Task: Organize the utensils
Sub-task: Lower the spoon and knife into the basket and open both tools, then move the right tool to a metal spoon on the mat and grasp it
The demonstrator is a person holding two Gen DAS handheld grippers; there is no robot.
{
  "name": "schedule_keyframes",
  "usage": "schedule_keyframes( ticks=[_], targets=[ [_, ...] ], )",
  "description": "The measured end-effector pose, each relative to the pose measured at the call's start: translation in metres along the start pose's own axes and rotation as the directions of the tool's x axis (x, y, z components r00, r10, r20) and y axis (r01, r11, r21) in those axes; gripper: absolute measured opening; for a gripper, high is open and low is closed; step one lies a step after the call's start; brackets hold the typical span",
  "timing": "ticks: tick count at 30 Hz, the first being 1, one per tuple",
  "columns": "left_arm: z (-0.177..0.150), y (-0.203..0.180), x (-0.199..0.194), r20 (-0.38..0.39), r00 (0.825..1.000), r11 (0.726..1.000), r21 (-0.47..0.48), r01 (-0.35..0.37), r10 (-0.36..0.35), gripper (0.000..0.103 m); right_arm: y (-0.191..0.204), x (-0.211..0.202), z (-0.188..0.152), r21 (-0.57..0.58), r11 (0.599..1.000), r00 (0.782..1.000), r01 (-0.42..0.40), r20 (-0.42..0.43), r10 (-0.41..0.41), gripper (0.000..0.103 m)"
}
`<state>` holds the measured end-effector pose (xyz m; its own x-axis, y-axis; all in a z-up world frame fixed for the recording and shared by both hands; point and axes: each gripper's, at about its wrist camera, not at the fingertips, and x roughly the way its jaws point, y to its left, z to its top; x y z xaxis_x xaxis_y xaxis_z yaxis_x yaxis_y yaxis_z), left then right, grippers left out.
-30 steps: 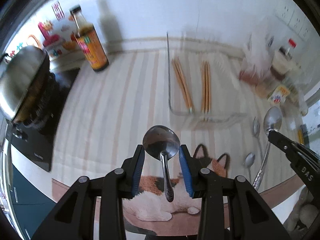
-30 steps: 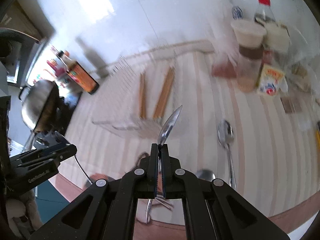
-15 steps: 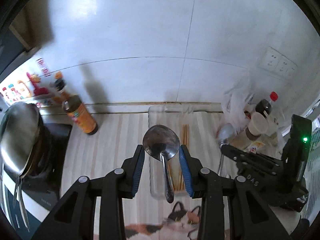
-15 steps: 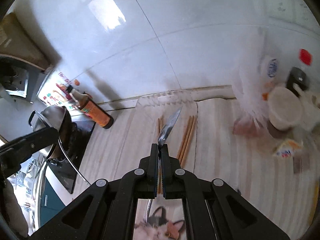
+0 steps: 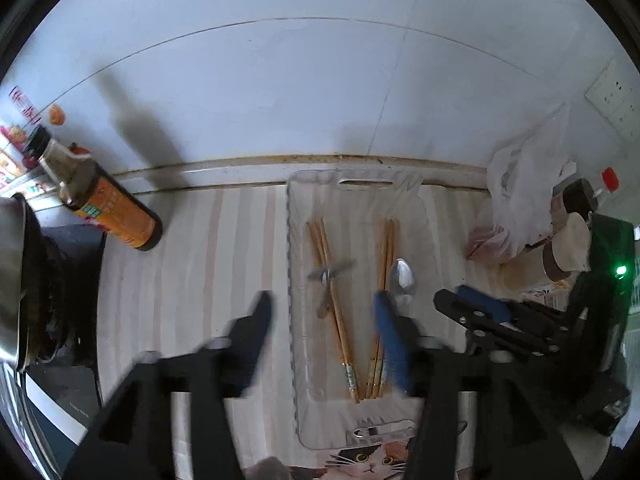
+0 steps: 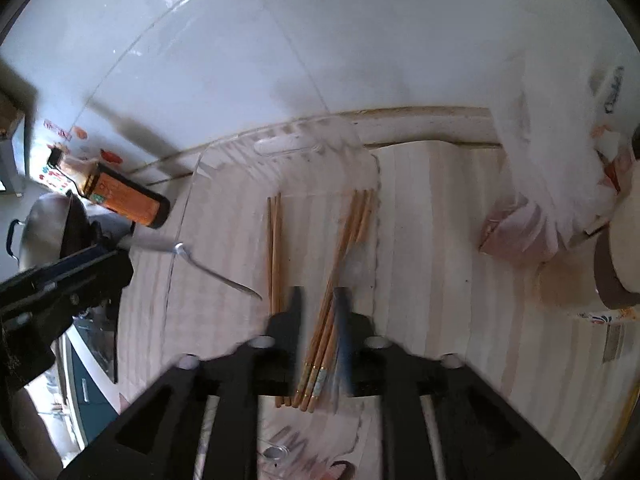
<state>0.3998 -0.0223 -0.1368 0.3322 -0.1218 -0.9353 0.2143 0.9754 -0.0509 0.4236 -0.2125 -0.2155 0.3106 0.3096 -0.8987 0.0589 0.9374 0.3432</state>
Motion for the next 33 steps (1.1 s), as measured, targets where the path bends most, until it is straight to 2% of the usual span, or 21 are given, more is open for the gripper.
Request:
schedule_keyframes(
  ticks=[2, 9, 11, 16, 22, 24, 29, 33],
  targets=[
    [-0.005, 0.002, -0.004, 0.022, 0.999, 1.000, -0.006, -0.024, 0.024, 0.062, -0.005, -0.010, -0.002, 0.005, 1.000, 1.000, 0.014, 0.024, -0.014, 0.037],
    [-0.030, 0.011, -0.012, 0.080, 0.987, 0.990, -0.027, -0.139, 0.141, 0.103, -0.018, -0.048, -0.024, 0.007, 0.995, 0.991, 0.103, 0.081, -0.103, 0.037],
    [-0.038, 0.013, -0.013, 0.091, 0.983, 0.987, -0.036, -0.157, 0.160, 0.103, -0.027, -0.058, -0.035, 0.027, 0.994, 0.990, 0.106, 0.088, -0.108, 0.037],
    [-0.063, 0.013, -0.013, 0.098, 0.983, 0.987, -0.062, -0.148, 0.154, 0.103, -0.052, -0.075, -0.069, 0.088, 0.989, 0.988, 0.122, 0.088, -0.130, 0.037],
    [-0.094, 0.005, -0.008, 0.112, 0.983, 0.987, -0.080, -0.139, 0.147, 0.103, -0.087, -0.077, -0.116, 0.127, 0.977, 0.984, 0.170, 0.033, -0.175, 0.037],
    [-0.106, 0.001, -0.002, 0.096, 0.979, 0.982, -0.074, -0.174, 0.181, 0.103, -0.101, -0.070, -0.130, 0.132, 0.974, 0.982, 0.187, -0.006, -0.188, 0.037],
    [-0.135, -0.009, 0.017, 0.028, 0.977, 0.976, -0.059, -0.208, 0.210, 0.103, -0.120, -0.039, -0.147, 0.109, 0.972, 0.977, 0.209, -0.072, -0.202, 0.037],
    [-0.158, -0.009, 0.032, -0.012, 0.947, 0.944, -0.072, -0.321, 0.321, 0.103, -0.116, -0.010, -0.143, 0.042, 0.974, 0.972, 0.221, -0.092, -0.216, 0.037]
  ],
)
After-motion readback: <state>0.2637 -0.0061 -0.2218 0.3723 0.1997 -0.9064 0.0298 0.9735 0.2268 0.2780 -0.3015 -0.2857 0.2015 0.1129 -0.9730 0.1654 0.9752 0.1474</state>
